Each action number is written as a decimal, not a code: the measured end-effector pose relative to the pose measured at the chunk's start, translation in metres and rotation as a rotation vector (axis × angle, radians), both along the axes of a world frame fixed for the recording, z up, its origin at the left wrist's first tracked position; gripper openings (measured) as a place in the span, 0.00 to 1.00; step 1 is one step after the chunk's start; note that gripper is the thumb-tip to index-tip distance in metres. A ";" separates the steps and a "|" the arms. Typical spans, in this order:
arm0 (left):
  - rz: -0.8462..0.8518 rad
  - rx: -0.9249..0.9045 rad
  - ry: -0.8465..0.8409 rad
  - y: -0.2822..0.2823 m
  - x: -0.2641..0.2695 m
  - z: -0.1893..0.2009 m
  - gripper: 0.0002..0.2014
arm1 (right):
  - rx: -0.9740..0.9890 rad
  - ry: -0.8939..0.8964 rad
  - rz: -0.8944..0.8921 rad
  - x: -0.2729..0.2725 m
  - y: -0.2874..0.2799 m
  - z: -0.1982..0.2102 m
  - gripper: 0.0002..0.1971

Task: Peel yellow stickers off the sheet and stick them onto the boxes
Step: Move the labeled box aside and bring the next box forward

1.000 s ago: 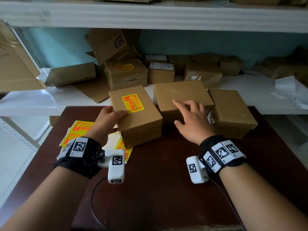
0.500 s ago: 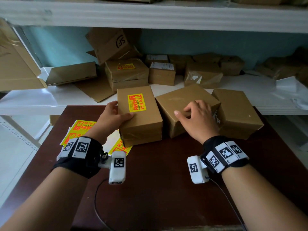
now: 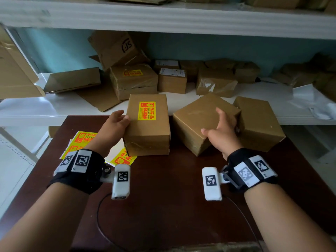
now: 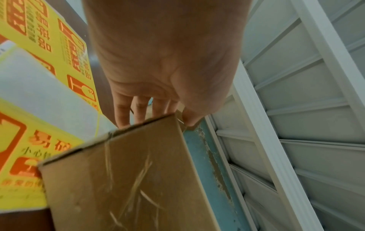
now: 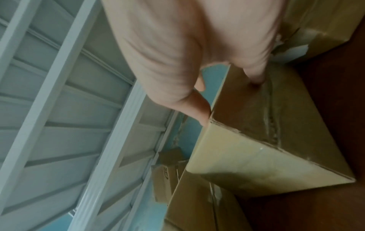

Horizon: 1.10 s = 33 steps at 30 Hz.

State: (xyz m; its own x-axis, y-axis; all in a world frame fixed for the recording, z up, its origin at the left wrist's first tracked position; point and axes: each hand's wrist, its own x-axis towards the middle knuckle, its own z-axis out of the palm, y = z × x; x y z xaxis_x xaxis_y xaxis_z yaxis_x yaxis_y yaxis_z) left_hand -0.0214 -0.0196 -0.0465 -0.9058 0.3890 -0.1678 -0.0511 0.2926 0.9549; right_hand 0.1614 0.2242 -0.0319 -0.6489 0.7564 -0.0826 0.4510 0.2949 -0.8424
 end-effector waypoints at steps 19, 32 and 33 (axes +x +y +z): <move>-0.117 -0.999 0.242 -0.027 -0.021 -0.038 0.45 | -0.026 -0.063 0.445 0.019 0.018 0.017 0.24; 0.213 -0.207 0.258 -0.041 -0.029 0.010 0.08 | -0.066 -0.324 0.427 0.019 0.022 0.009 0.66; 0.225 -0.139 0.256 -0.044 -0.028 0.016 0.08 | -0.071 -0.330 0.426 0.019 0.023 0.010 0.66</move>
State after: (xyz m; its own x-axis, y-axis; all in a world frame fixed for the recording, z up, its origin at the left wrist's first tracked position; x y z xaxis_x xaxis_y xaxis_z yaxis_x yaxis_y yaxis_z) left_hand -0.0495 -0.0633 -0.0302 -0.9856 0.1645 0.0386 0.1066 0.4287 0.8971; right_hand 0.1801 0.2472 -0.0222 -0.8278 0.4173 -0.3750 0.5479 0.4568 -0.7008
